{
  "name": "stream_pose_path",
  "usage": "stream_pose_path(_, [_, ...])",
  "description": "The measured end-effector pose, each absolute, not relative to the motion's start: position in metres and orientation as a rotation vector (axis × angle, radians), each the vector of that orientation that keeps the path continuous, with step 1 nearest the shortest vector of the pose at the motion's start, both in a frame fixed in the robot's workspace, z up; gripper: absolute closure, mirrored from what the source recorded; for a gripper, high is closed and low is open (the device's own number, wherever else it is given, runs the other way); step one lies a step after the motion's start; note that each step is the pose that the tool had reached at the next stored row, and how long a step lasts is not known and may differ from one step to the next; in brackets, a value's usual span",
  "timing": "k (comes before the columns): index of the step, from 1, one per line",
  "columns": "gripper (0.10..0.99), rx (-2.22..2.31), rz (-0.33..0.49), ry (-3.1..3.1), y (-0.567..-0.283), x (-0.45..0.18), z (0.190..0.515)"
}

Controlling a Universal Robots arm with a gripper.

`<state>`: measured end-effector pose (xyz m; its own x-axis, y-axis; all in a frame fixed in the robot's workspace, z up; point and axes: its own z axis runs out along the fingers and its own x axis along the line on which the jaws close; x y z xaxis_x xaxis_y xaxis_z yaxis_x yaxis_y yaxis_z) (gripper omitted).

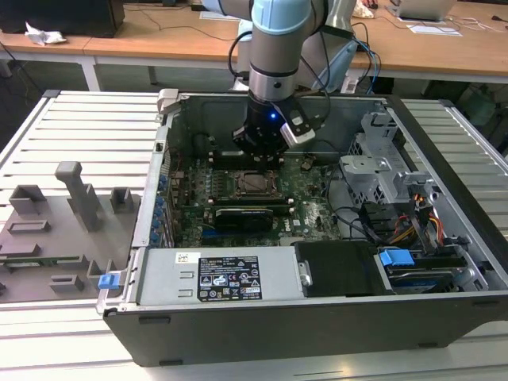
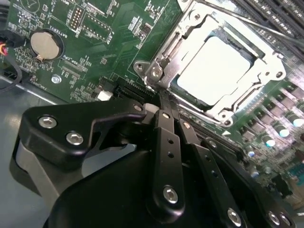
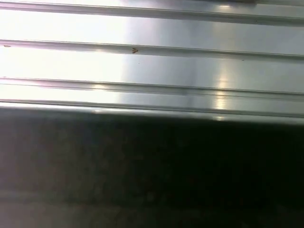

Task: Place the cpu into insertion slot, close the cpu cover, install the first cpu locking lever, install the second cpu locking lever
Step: 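Install the first cpu locking lever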

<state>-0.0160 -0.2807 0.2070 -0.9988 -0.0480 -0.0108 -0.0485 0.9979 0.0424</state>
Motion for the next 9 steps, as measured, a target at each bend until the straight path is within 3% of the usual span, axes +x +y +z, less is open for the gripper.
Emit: stream_pose_path(9, [0.980,-0.076,0.064,3.130,-0.2839,-0.0161,0.2182])
